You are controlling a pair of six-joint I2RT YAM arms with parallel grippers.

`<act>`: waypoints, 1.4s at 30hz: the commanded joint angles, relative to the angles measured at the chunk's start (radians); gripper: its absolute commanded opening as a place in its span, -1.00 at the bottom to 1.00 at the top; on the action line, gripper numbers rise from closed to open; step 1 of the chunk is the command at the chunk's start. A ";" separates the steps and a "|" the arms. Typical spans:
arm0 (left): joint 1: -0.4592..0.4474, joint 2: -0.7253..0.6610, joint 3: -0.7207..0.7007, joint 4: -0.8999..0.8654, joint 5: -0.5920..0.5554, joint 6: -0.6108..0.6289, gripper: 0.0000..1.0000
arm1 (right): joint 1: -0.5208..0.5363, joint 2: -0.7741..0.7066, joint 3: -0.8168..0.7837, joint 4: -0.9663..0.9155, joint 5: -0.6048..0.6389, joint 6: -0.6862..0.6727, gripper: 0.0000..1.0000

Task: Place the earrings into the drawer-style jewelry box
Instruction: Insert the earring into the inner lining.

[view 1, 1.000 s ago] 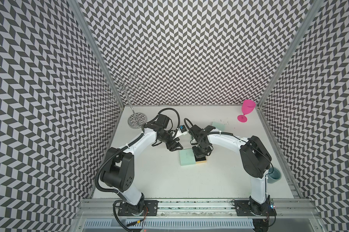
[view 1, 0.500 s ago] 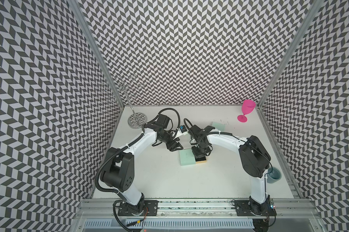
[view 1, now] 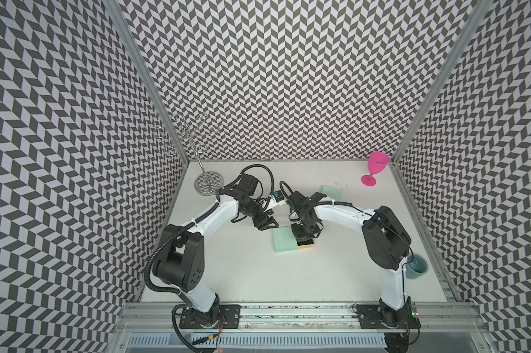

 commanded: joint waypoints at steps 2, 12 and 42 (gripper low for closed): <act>-0.003 -0.032 -0.010 -0.006 0.019 0.012 0.41 | 0.002 0.030 -0.008 0.029 -0.008 -0.002 -0.93; 0.000 -0.030 0.000 -0.007 0.019 0.016 0.41 | -0.002 -0.034 0.024 -0.036 0.063 -0.007 -0.84; 0.028 -0.042 -0.133 0.004 -0.110 0.054 0.35 | -0.152 -0.145 -0.023 0.021 -0.079 -0.038 -0.85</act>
